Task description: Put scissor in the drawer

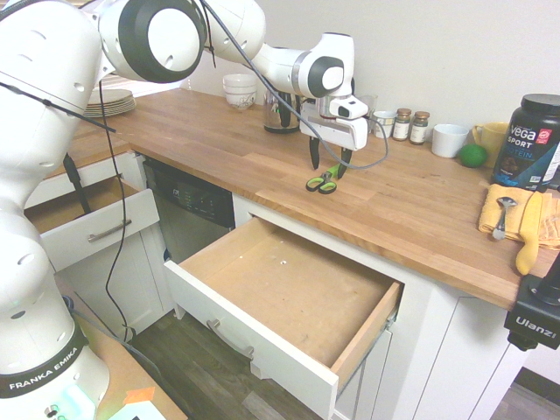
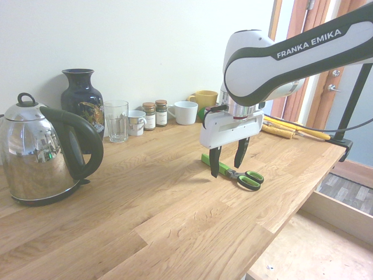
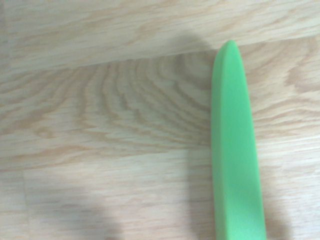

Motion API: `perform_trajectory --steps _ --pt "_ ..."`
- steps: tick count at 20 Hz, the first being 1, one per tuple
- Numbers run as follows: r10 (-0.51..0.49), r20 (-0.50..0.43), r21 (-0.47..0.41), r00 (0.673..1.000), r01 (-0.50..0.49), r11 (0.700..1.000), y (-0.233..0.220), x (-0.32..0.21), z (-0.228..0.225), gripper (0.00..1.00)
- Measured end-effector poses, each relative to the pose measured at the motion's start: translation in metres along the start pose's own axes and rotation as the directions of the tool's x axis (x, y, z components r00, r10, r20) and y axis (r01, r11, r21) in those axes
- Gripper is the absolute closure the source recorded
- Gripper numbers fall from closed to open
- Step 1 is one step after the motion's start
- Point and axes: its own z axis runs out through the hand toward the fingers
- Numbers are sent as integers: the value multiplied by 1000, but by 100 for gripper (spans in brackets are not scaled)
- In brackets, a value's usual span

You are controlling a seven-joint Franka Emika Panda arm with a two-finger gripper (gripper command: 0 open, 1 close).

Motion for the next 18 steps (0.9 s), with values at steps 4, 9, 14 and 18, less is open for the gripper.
perform_trajectory --steps 4,9,14,18 --pt "13 5 -5 1000 -13 1000 1 0 -1 100" --pt "23 11 -13 1000 -23 1000 4 -2 1 100" --pt "26 22 -23 999 -25 999 7 -9 11 100" --pt "29 24 -24 999 -28 999 9 -11 11 100"
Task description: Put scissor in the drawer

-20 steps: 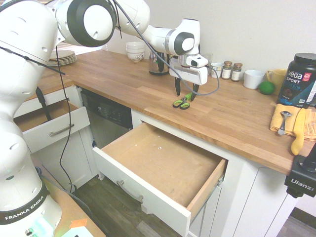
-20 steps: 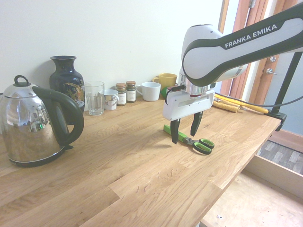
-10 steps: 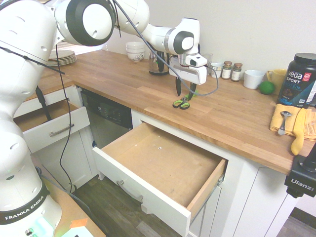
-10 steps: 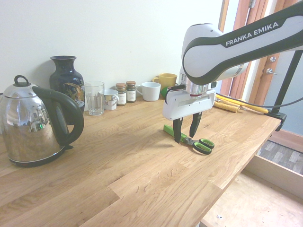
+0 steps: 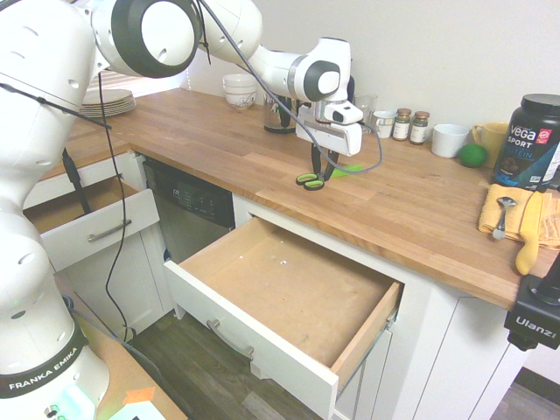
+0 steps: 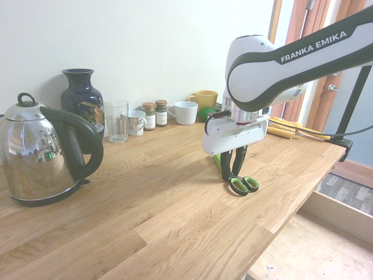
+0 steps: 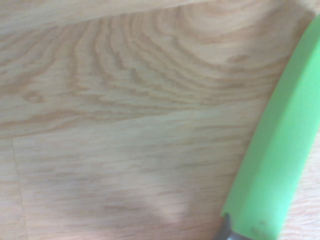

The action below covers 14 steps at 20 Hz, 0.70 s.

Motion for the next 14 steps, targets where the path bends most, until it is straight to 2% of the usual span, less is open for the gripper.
perform_trajectory --steps 7,14 --pt "6 -3 5 1000 -6 1000 4 -3 -4 100" --pt "22 -24 40 999 -21 999 11 -10 -43 100"
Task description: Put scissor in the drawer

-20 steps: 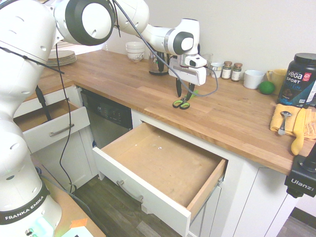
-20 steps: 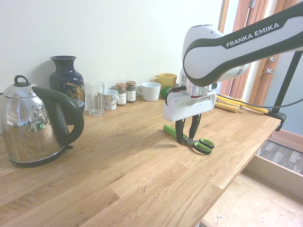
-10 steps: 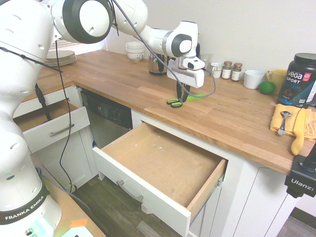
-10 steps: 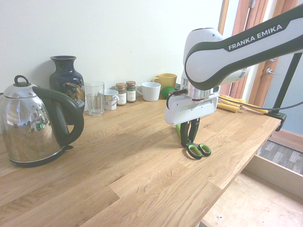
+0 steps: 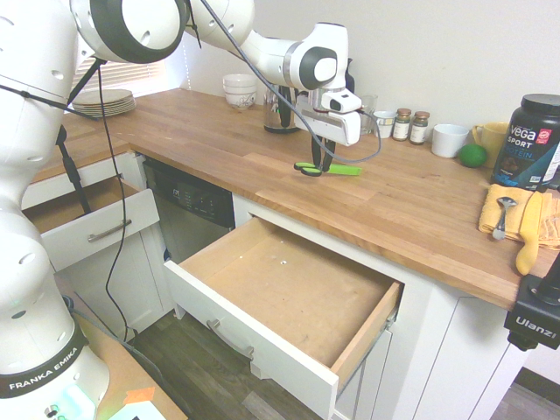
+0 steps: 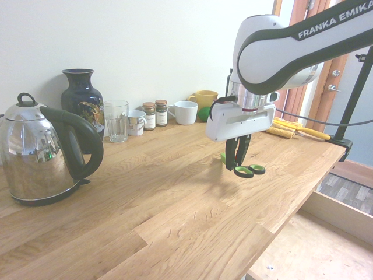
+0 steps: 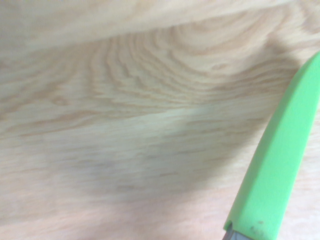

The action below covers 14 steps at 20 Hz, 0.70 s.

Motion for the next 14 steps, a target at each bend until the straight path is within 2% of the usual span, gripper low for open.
perform_trajectory --steps 14 --pt "-15 -34 36 999 16 999 5 -35 -77 100"
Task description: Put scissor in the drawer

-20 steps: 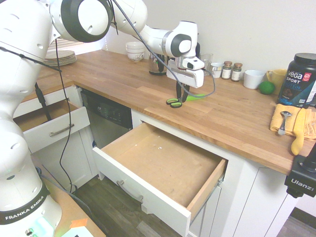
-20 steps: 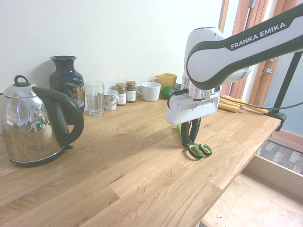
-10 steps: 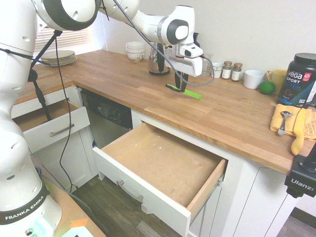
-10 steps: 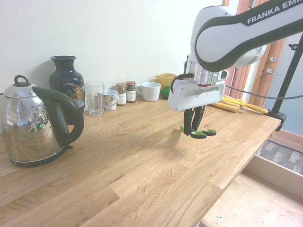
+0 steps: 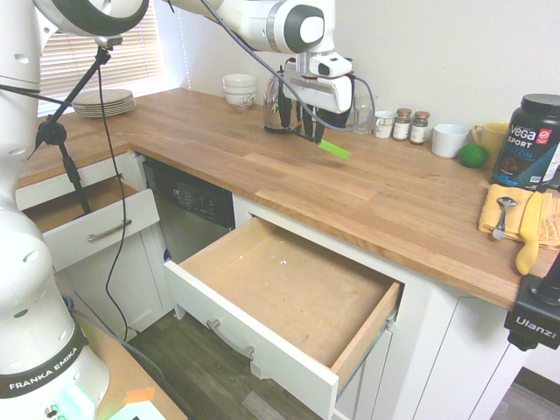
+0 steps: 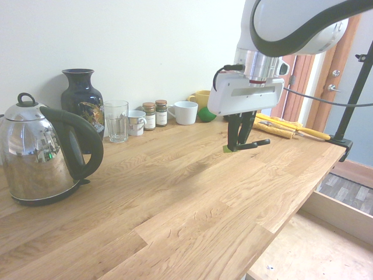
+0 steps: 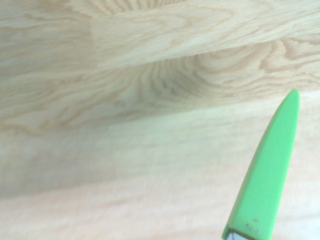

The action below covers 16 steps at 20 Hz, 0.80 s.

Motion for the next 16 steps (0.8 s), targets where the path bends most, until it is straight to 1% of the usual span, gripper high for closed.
perform_trajectory --steps 4,8,13,16 --pt "-12 -14 -13 1000 11 1000 15 -34 -25 100" --pt "-4 -10 -32 1000 4 999 56 -68 -43 100" --pt "13 5 -46 1000 -13 999 112 -100 -40 100" --pt "23 9 -51 1000 -22 998 135 -110 -31 100"
